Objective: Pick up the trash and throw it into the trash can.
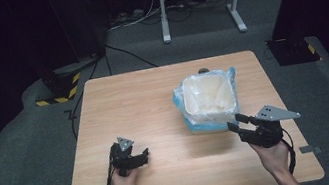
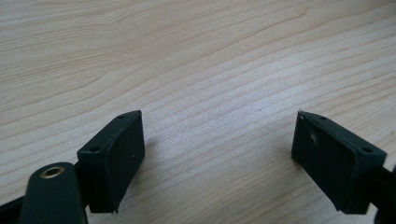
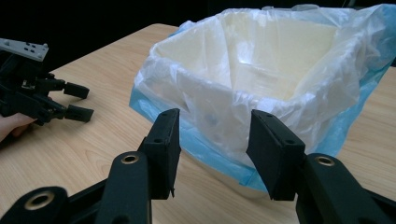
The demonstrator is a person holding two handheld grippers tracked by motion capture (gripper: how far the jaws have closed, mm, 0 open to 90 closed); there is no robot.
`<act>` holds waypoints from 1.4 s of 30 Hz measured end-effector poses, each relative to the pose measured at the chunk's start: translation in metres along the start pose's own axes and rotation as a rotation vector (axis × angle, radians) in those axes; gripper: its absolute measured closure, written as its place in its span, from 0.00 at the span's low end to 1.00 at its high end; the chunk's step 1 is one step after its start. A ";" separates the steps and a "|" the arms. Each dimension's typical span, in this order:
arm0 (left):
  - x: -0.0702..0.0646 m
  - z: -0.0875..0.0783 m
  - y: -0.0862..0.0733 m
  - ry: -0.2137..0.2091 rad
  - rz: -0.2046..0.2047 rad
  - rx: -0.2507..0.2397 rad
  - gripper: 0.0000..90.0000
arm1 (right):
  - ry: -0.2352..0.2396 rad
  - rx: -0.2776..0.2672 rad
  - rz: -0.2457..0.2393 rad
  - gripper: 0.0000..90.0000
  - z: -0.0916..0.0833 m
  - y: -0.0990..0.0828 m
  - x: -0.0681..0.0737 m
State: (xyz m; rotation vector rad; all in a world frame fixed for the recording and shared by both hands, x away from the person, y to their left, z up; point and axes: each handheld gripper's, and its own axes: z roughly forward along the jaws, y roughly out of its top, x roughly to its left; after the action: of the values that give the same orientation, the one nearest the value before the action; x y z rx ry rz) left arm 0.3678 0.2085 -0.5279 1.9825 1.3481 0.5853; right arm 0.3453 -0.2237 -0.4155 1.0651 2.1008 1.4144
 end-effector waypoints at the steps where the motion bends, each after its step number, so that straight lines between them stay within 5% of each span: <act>1: 0.000 0.000 0.000 0.000 0.000 0.000 0.19 | 0.003 -0.001 0.001 0.59 0.000 -0.002 0.000; 19: 0.000 0.000 0.000 0.001 0.000 0.000 0.19 | 0.000 0.074 0.013 0.59 0.022 -0.040 0.000; 42: 0.000 0.000 0.000 0.001 0.000 0.000 0.19 | -0.073 0.190 -0.007 0.59 0.046 -0.073 -0.009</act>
State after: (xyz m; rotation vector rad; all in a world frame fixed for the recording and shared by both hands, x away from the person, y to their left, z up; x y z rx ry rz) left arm 0.3677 0.2084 -0.5279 1.9819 1.3492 0.5866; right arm 0.3551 -0.2171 -0.5016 1.1606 2.2169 1.1720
